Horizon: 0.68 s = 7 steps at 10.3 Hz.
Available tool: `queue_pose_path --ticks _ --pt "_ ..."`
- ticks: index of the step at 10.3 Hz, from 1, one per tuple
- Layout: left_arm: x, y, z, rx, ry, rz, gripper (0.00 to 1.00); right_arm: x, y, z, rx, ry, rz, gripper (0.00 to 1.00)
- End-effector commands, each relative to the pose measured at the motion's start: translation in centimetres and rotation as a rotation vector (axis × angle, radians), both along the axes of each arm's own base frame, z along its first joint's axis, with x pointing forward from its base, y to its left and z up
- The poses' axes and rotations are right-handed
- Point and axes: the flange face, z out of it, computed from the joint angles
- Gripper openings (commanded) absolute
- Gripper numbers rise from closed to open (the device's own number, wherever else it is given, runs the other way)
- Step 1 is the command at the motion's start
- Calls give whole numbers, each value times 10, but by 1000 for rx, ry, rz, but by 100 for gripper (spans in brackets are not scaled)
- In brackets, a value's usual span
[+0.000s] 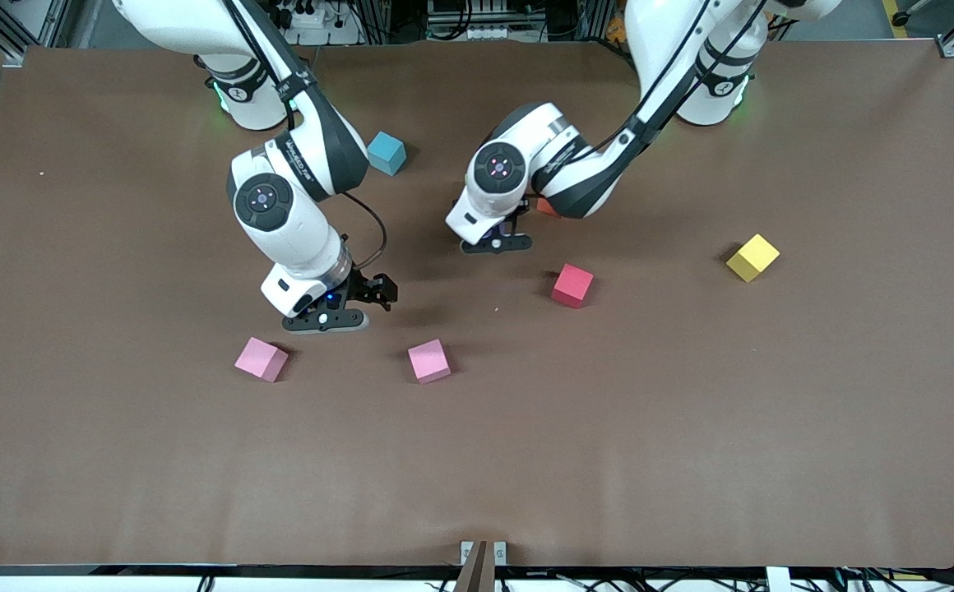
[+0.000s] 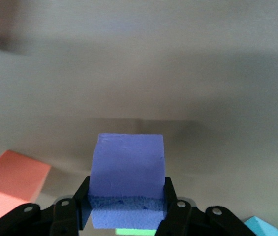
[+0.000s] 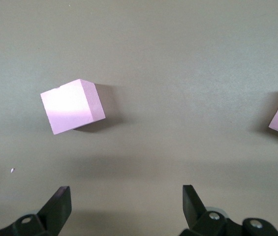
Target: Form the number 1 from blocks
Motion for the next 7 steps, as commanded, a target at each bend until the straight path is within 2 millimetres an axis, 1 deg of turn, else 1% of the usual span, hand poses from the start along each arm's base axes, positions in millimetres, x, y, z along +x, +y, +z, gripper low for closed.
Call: queue_pose_path --ticks 1,2,3,6,7 --pt "0 -13 -8 16 -5 -3 59 6 -1 3 -13 -5 15 100" --pt "0 -12 -12 19 1 -7 59 6 -1 2 -14 -3 16 100" --pt "-2 -12 -21 28 14 -5 59 6 -1 2 -14 -3 16 100" --pt "-12 -15 -33 44 42 17 59 5 0 -2 -18 2 18 100" --pt "-18 -20 -34 51 45 24 59 5 0 -2 -17 2 17 100"
